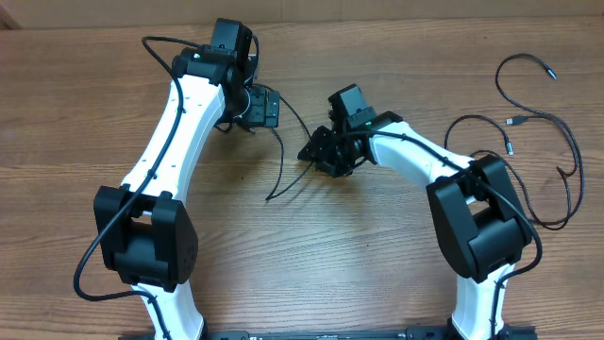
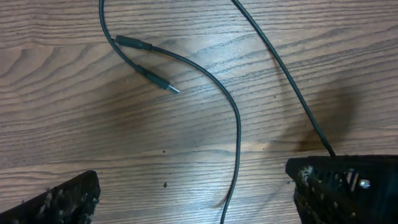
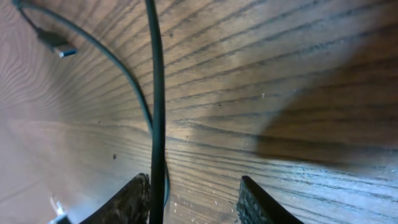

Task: Untangle cables
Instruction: 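Grasp the black cable near center with the right gripper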

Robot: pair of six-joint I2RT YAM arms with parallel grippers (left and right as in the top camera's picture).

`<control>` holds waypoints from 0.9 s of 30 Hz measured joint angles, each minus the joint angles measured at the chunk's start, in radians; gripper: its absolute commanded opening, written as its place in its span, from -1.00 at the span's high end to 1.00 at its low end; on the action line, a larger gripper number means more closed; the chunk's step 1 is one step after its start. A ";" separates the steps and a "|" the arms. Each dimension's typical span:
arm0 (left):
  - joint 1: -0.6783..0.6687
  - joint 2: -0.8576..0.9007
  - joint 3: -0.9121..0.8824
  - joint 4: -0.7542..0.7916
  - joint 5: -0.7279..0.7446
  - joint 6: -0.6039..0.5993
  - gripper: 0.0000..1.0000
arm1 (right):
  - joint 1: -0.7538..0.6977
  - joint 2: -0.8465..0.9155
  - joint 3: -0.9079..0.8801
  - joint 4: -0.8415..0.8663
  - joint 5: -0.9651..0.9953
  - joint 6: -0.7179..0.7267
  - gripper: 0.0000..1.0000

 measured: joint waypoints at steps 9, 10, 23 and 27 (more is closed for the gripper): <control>0.000 0.000 0.000 0.000 0.000 0.000 -0.99 | 0.034 0.000 0.000 -0.003 0.094 0.052 0.41; 0.000 0.000 0.000 0.000 0.000 0.000 -0.99 | 0.034 0.000 0.000 -0.003 0.095 0.054 0.41; 0.000 0.000 0.000 0.000 0.000 0.000 -0.99 | 0.034 -0.074 0.000 -0.008 0.030 0.054 0.44; 0.000 0.000 0.000 0.000 0.000 0.000 -0.99 | 0.034 -0.075 -0.001 -0.015 0.038 0.055 0.53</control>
